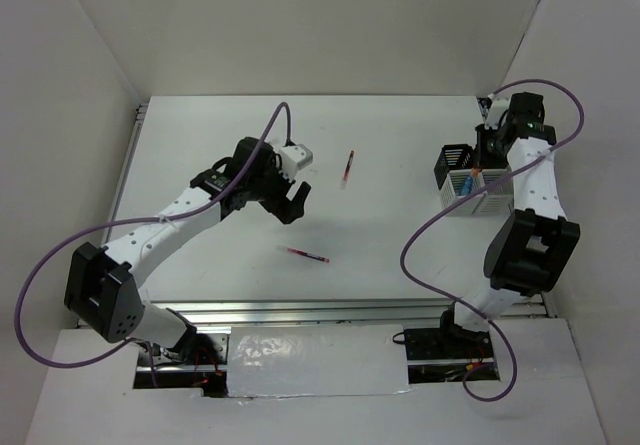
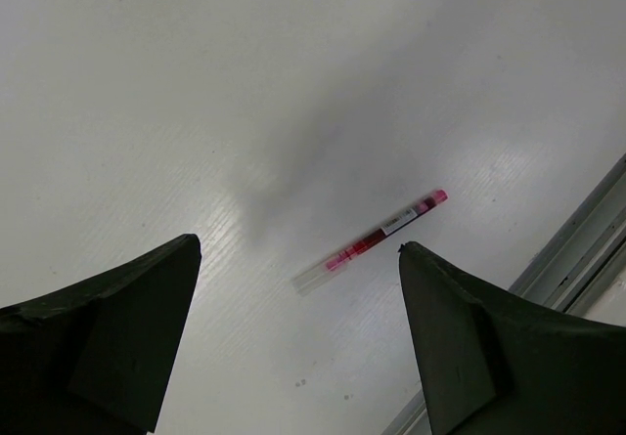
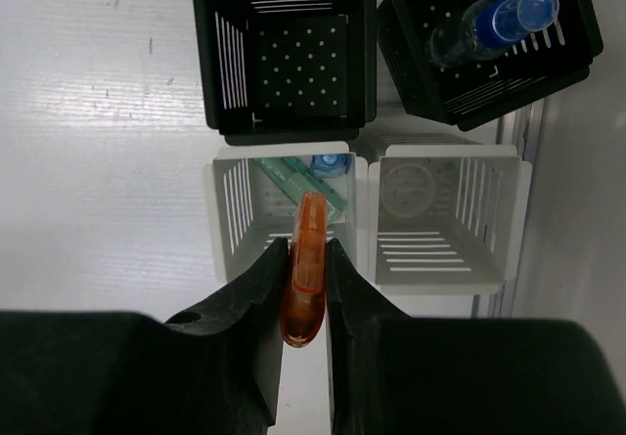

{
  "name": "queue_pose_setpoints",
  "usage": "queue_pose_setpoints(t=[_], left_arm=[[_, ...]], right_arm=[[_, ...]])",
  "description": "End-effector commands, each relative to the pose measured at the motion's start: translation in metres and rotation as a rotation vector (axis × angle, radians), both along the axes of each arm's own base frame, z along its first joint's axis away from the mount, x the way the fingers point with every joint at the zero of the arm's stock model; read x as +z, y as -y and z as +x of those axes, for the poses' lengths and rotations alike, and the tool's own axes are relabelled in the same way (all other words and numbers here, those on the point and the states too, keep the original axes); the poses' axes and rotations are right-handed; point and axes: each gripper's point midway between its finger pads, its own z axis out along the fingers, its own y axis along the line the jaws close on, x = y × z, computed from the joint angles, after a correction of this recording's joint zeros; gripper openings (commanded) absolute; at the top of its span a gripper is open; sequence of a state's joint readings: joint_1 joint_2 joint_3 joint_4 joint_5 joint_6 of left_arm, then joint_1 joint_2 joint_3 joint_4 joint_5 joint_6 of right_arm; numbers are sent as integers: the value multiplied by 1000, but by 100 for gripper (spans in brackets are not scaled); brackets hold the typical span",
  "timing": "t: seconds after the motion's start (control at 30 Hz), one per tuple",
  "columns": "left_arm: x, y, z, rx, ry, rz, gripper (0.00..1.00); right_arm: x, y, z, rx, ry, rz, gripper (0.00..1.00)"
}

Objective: Sort the stationery into containers
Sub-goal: Place the stationery in the storage box.

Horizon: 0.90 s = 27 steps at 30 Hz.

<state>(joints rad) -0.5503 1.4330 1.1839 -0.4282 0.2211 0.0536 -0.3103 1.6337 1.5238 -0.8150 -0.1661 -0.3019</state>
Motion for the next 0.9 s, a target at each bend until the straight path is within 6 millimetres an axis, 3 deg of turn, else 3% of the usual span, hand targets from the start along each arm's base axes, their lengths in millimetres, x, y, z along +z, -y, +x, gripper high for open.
queue_pose_setpoints(t=[0.0, 0.33, 0.43, 0.47, 0.53, 0.73, 0.87], left_arm=[[-7, 0, 8, -27, 41, 30, 94], [-53, -12, 4, -118, -24, 126, 88], [-67, -13, -2, -185, -50, 146, 87], [-75, -13, -7, -204, -71, 151, 86], [-83, -14, -11, -236, -88, 174, 85], [-104, -17, -19, -283, -125, 212, 81], [-103, 1, -28, -352, -106, 201, 77]], right_arm=[[-2, 9, 14, -13, 38, -33, 2], [-32, 3, 17, -15, -34, 22, 17], [-41, -2, 13, -11, -73, 34, 31], [-41, -3, 13, -10, -77, 37, 41], [-40, -6, 11, -8, -77, 44, 51], [-25, -15, 6, 7, -57, 47, 57], [-7, -25, 8, 24, -28, 73, 57]])
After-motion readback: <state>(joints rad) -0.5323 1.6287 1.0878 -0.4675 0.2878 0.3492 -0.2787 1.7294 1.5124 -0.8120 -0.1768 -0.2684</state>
